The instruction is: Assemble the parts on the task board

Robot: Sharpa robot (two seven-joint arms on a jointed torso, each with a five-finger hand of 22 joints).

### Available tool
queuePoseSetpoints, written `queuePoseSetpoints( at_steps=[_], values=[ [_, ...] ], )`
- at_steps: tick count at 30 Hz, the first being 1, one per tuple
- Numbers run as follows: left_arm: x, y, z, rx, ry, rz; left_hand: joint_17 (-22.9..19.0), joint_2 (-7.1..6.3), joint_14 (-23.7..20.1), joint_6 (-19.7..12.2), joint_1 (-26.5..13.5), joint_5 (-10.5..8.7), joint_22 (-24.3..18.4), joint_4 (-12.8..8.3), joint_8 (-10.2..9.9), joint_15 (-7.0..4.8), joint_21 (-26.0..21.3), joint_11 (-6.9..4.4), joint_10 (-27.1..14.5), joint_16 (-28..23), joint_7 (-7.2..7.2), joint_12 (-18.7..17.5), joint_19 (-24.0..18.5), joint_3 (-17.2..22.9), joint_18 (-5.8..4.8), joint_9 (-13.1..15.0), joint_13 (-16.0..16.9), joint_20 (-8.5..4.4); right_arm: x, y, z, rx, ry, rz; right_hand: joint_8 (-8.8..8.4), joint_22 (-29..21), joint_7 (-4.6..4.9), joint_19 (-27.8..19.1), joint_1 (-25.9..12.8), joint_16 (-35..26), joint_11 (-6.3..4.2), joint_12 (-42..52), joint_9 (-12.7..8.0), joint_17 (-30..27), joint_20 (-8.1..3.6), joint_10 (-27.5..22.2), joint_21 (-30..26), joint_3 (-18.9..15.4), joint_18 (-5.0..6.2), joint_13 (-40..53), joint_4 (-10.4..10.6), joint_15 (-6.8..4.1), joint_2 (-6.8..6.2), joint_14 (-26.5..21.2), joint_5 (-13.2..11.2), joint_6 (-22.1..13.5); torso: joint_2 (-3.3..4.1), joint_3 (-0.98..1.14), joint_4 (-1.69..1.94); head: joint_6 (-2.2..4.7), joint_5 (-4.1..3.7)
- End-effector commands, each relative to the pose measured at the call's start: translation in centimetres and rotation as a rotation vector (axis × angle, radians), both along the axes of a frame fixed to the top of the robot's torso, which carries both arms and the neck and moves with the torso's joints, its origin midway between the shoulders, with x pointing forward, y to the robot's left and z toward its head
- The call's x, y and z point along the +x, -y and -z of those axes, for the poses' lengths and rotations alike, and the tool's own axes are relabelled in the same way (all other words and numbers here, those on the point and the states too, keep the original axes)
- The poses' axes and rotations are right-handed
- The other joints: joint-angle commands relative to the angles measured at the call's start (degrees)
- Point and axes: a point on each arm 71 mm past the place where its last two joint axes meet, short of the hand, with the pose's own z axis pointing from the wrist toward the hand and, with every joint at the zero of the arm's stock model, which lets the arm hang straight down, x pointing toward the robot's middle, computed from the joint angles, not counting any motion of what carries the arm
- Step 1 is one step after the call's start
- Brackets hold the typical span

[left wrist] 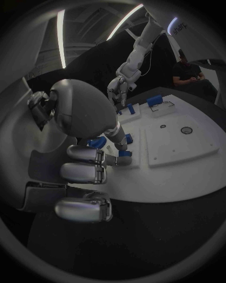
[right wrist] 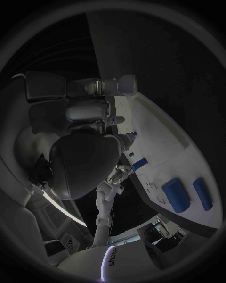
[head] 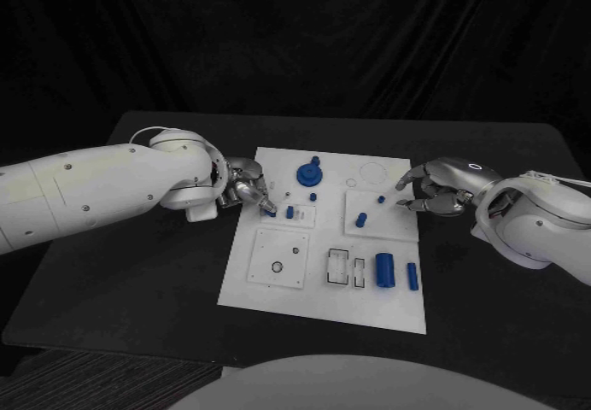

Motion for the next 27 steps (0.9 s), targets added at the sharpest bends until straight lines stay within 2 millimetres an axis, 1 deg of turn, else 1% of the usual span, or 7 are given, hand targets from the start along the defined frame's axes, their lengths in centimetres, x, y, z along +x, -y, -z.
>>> queuePoseSetpoints(
  at_steps=[1, 11, 15, 18, 22, 24, 27],
  values=[
    [-0.25, 0.05, 0.49, 0.023, -0.032, 0.018, 15.1, 0.16, 6.1, -0.2, 0.4, 0.29, 13.1, -4.0, 0.1, 0.42, -0.2, 0.14, 6.1, 0.2, -0.43, 0.2, 2.5, 4.1, 0.27, 0.1, 15.0, 0.21, 0.0, 0.11, 0.17, -0.009, -0.009, 0.017, -0.39, 2.7, 0.07, -0.3, 0.8, -0.4, 0.38, -0.2, -0.1, 8.2, -0.09, 3.3, -0.4, 0.1, 1.13, 11.6, -0.3, 0.36, 0.07, 3.7, 0.4, 0.5, 0.01, 0.03, -0.02, -0.01, 0.02],
    [-0.13, 0.23, 0.55, 0.031, -0.038, 0.02, 15.1, 0.16, 6.1, -0.2, 0.5, 0.31, 13.1, -4.1, 0.2, 0.42, -0.2, 0.13, 6.1, 0.2, -0.42, 0.2, 2.4, 4.2, 0.28, 0.1, 15.0, 0.21, -0.01, 0.1, 0.19, -0.01, -0.012, 0.017, -0.49, 2.7, 0.1, -0.3, 1.1, -0.4, 0.4, -0.2, -0.2, 8.2, -0.08, 3.3, -0.6, 0.3, 1.14, 11.7, -0.6, 0.37, 0.09, 3.7, 1.1, 0.6, 0.0, 0.04, -0.03, -0.01, 0.05],
    [-0.06, 0.38, 0.54, 0.029, -0.034, 0.02, 15.1, 0.29, 6.1, -0.2, -0.1, -1.27, 13.1, -4.0, 0.3, 0.45, -0.2, 0.2, 6.1, 0.2, -0.38, 0.2, 2.4, 4.3, 0.28, 0.3, 15.0, 0.22, 0.01, 0.08, 0.2, -0.011, -0.012, 0.017, -0.53, 2.7, 0.11, -0.3, 1.3, -0.4, 0.4, -0.2, -0.2, 8.2, -0.08, 3.3, -0.6, 0.4, 1.13, 11.7, -0.6, 0.37, 0.09, 3.7, 1.4, 0.6, 0.0, 0.04, -0.05, -0.01, 0.13],
    [0.02, 0.49, 0.5, 0.025, -0.027, 0.018, 15.1, 0.61, 6.1, -0.3, -1.0, -4.42, 13.1, -3.3, 0.3, 0.45, -0.3, 0.16, 6.1, 0.2, -0.49, 0.2, 2.4, 3.8, 0.29, 0.3, 15.0, 0.25, 0.01, 0.06, 0.21, -0.011, -0.013, 0.016, -0.57, 2.7, 0.12, -0.3, 1.4, -0.4, 0.41, -0.2, -0.2, 8.2, -0.07, 3.3, -0.8, 0.5, 1.14, 11.7, -0.7, 0.37, 0.13, 3.7, 1.7, 0.6, -0.01, 0.05, -0.06, -0.01, 0.09],
    [0.11, 0.56, 0.47, 0.021, -0.021, 0.014, 15.1, 0.98, 6.1, -0.1, -2.7, -7.2, 13.0, -1.5, 0.2, 0.43, -0.5, 0.13, 6.1, 0.2, -0.57, 0.2, 2.4, 1.8, 0.32, 0.1, 15.0, 0.24, 0.02, 0.06, 0.22, -0.012, -0.014, 0.016, -0.67, 2.7, 0.13, -0.2, 1.5, -0.4, 0.41, -0.2, -0.3, 8.2, -0.07, 3.2, -0.9, 0.7, 1.14, 11.6, -0.8, 0.37, 0.21, 3.7, 2.5, 0.7, 0.03, 0.04, -0.04, -0.01, 0.09],
    [0.13, 0.58, 0.46, 0.02, -0.019, 0.013, 15.1, 1.48, 6.1, 0.2, -4.1, -11.65, 13.0, 0.6, 0.1, 0.41, -0.4, 0.09, 6.1, 0.2, -0.66, 0.2, 2.4, -0.5, 0.3, -0.1, 15.0, 0.27, 0.01, 0.07, 0.23, -0.012, -0.014, 0.016, -0.74, 2.7, 0.14, -0.2, 1.6, -0.5, 0.41, -0.2, -0.4, 8.1, -0.07, 3.2, -1.1, 0.8, 1.16, 11.6, -0.8, 0.38, 0.24, 3.7, 3.0, 0.7, 0.01, 0.03, -0.06, -0.01, 0.09],
    [0.15, 0.61, 0.45, 0.021, -0.017, 0.011, 15.1, 1.73, 6.1, 0.7, -6.4, -14.43, 13.0, 3.8, 0.0, 0.48, -0.4, 0.17, 6.1, 0.2, -0.52, 0.2, 2.4, -4.2, 0.3, -0.5, 15.0, 0.27, 0.01, 0.08, 0.24, -0.013, -0.016, 0.017, -0.84, 2.7, 0.15, -0.2, 1.8, -0.5, 0.41, -0.3, -0.5, 8.1, -0.08, 3.2, -1.1, 1.0, 1.15, 11.6, -0.9, 0.38, 0.26, 3.7, 3.7, 0.8, 0.03, 0.04, -0.02, -0.01, 0.06]
  ],
)
